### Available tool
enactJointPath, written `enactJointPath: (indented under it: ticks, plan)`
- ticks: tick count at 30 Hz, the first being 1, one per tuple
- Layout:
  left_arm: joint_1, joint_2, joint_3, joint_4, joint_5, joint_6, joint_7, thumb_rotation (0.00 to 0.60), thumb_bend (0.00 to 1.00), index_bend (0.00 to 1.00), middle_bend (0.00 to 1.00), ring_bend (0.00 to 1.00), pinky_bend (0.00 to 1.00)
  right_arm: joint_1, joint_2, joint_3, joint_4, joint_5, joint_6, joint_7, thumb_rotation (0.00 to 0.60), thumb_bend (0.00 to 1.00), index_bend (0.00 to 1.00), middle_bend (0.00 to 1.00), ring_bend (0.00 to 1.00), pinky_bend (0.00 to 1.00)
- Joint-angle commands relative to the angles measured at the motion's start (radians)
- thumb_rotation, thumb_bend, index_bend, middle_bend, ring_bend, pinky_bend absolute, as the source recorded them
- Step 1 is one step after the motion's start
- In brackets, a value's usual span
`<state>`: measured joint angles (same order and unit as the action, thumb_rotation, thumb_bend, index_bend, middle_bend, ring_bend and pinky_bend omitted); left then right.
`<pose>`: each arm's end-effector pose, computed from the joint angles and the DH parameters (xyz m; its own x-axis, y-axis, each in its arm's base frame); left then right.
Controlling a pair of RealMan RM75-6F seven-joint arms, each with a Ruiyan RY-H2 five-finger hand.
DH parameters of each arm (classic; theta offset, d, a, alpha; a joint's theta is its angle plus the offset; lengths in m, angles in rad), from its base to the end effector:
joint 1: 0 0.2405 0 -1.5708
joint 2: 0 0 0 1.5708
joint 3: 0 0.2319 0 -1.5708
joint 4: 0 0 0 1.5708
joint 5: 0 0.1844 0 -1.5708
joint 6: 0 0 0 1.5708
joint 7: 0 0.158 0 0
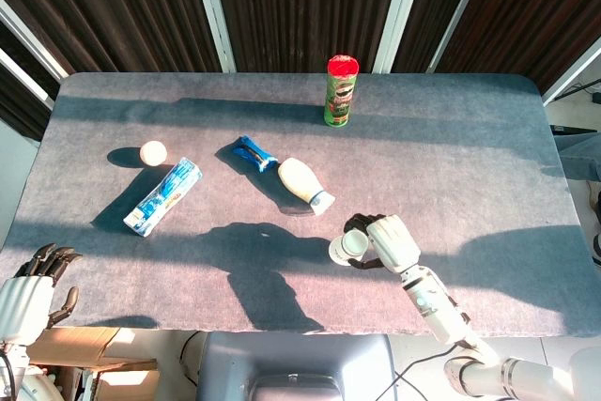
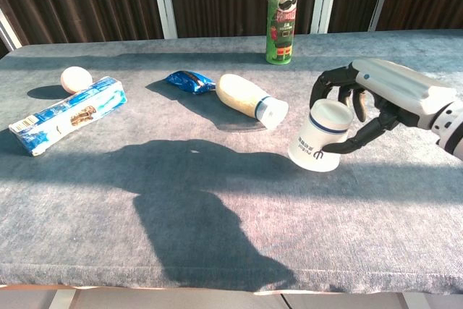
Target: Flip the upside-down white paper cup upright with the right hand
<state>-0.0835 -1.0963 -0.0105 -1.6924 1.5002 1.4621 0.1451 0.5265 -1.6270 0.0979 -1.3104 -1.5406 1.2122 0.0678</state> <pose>-0.2713 0.1820 0.1626 0.4760 0.0674 0.8769 0.8793 -0.0190 -0.4759 -0.1615 -0.2902 0.0090 0.2247 -0.1656 0.9603 -0.8910 -0.4338 0.1338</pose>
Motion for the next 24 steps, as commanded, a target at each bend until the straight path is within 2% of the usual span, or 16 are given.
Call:
enactJointPath:
  ticks: [1,7,9,12,18,24]
  plan:
    - [0.0,0.0,-0.001,-0.001,-0.002,0.0,0.002,0.6,0.44,0.29,0.2,0.11,0.3,-0.026,0.011,-0.046,0.079,-0.084,0.084,0.302,0.6,0.31,0.65,0.55,0.62,0.73]
    - [-0.001,-0.004,0.001,-0.002,0.0,-0.002,0.014,0.6,0.44,0.29,0.2,0.11,0.3,-0.013,-0.033,-0.107,0.252,-0.114,0.051,0.69,0.6,0.31,0.61,0.55,0.6,0.71]
    - [-0.003,-0.005,0.0,-0.003,0.0,-0.004,0.019,0.6,0.44,0.29,0.19,0.11,0.3,0.002,-0.053,-0.127,0.312,-0.125,0.021,0.788,0.6,0.31,0.59,0.55,0.57,0.69]
    - [-0.002,-0.006,0.001,-0.003,-0.002,-0.005,0.02,0.6,0.44,0.29,0.19,0.11,0.3,0.017,-0.084,-0.152,0.396,-0.143,-0.003,0.867,0.6,0.31,0.56,0.54,0.53,0.65]
    - [0.0,-0.003,0.001,-0.003,0.0,0.0,0.014,0.6,0.44,0.29,0.19,0.11,0.3,0.024,-0.113,-0.177,0.482,-0.165,0.008,0.891,0.6,0.31,0.52,0.51,0.48,0.61]
    - [0.0,-0.003,0.002,-0.004,0.003,0.0,0.013,0.6,0.44,0.29,0.19,0.11,0.3,0.026,-0.089,-0.174,0.479,-0.162,0.019,0.835,0.6,0.31,0.49,0.46,0.41,0.55]
